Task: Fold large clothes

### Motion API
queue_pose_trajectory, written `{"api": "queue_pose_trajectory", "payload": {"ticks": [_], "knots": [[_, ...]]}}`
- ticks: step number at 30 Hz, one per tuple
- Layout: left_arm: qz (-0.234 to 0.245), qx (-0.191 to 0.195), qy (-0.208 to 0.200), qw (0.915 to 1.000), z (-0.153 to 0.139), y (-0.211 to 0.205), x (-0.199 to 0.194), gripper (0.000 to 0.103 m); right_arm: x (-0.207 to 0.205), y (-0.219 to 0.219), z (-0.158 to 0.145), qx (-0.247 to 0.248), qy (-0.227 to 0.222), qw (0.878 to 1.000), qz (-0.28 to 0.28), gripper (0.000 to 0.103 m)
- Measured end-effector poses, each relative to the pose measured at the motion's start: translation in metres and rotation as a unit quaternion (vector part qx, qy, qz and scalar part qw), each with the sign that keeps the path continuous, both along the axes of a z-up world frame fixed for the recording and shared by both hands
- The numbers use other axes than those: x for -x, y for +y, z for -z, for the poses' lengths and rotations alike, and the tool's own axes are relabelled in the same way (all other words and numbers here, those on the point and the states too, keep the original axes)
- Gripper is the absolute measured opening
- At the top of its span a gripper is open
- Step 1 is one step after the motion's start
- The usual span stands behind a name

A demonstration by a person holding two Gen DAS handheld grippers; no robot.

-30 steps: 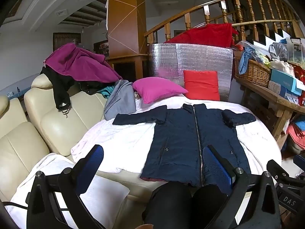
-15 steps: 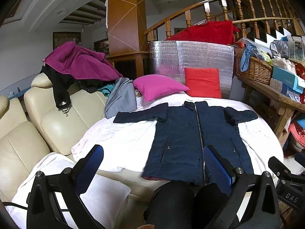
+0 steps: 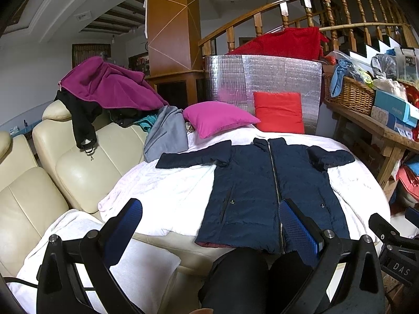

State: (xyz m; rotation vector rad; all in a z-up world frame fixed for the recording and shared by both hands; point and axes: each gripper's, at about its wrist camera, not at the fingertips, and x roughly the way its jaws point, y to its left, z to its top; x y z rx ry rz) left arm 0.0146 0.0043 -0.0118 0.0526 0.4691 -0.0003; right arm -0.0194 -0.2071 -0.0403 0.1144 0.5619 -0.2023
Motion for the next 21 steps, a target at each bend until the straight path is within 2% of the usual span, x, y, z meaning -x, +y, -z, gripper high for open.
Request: {"api": "queue_pose_trajectory", "payload": {"ticks": [21], "knots": [[-0.005,-0.009,0.024,0.9997,0.008,-0.005,-0.03,0.103,-0.026,-0.014,0.0,-0.012,0.012,1.0,0.006,0.103]]}}
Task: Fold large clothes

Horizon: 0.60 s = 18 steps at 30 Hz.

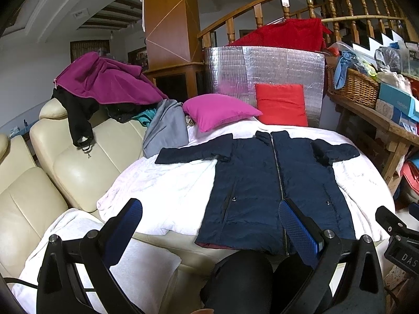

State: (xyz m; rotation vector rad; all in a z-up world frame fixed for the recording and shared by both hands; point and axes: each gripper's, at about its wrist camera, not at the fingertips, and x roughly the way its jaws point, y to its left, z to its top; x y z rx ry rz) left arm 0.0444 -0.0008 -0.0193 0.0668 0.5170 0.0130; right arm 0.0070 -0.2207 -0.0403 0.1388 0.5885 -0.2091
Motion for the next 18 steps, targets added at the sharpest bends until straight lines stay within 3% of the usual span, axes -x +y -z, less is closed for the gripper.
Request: {"api": "queue_pose_trajectory", "payload": {"ticks": [18], "knots": [[-0.006,-0.017,0.03,0.9994,0.007,-0.016,-0.047,0.103,-0.053,-0.028,0.006,-0.019,0.023,1.0,0.008,0.103]]}}
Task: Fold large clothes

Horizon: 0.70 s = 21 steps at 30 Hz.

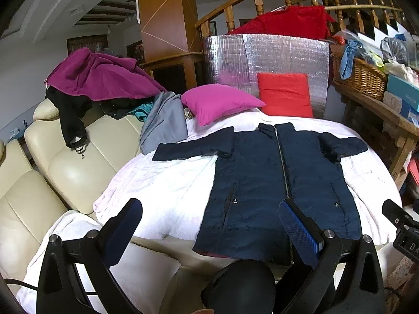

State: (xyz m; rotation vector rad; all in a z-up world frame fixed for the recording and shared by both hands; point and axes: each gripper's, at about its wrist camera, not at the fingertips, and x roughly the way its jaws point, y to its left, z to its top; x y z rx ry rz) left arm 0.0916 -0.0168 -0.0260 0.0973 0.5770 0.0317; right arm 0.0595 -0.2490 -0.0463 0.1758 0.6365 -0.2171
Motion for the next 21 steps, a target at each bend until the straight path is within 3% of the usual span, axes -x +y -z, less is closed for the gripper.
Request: {"api": "queue_pose_trajectory", "payload": {"ticks": [7,13,16,18,21], "knots": [[-0.006,-0.018,0.016,0.9997,0.007,-0.015,-0.044,0.103,-0.04,-0.026,0.004,-0.005,0.005,1.0,0.011,0.103],[-0.004,-0.018,0.069,0.9974,0.031,-0.037,-0.125,0.103,-0.094,-0.079,0.014,-0.022,0.006,0.999,0.033,0.103],[-0.008,-0.012,0.127,0.9918,0.065,-0.052,-0.192,0.103,-0.137,-0.131,0.026,-0.055,0.008,0.997,0.044,0.103],[-0.013,-0.001,0.183,0.9831,0.101,-0.065,-0.243,0.103,-0.168,-0.169,0.038,-0.096,0.01,0.994,0.044,0.103],[-0.024,-0.004,0.222,0.9748,0.145,-0.082,-0.294,0.103,-0.217,-0.23,0.063,-0.148,0.016,0.987,0.055,0.103]]}}
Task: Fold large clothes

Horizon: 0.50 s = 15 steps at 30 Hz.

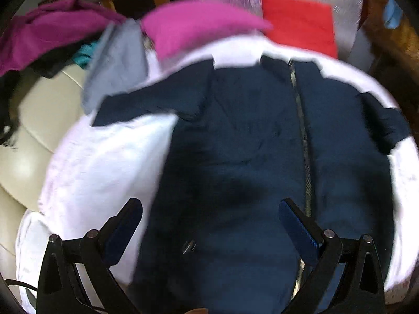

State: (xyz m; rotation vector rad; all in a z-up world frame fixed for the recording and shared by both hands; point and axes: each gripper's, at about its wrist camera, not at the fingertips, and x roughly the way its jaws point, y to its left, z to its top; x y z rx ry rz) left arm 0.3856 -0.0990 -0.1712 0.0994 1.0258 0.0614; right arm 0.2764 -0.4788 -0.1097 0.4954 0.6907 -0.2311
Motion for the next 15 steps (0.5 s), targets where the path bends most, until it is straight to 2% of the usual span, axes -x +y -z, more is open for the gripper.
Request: {"api": "queue_pose_trajectory", "payload": {"ticks": [2,5,9,11,15], "knots": [[-0.01,0.0,0.011,0.9999,0.027,-0.009,-0.026,0.103,-0.033,-0.039,0.018,-0.028,0.001,1.0,0.006,0.103],[-0.019,0.0,0.019,0.9996,0.05,-0.018,-0.048,0.103,-0.079,-0.09,0.046,-0.096,-0.009,0.995,0.015,0.103],[-0.005,-0.005,0.028,0.9996,0.074,-0.032,-0.066,0.103,-0.123,-0.157,0.096,-0.219,-0.033,0.973,0.071,0.102],[0.003,-0.013,0.017,0.9998,0.08,-0.035,-0.066,0.103,-0.143,-0.184,0.121,-0.26,-0.041,0.96,0.096,0.097],[0.018,-0.028,0.008,0.9994,0.089,-0.041,-0.063,0.103,-0.171,-0.214,0.158,-0.297,-0.036,0.944,0.138,0.081]]}}
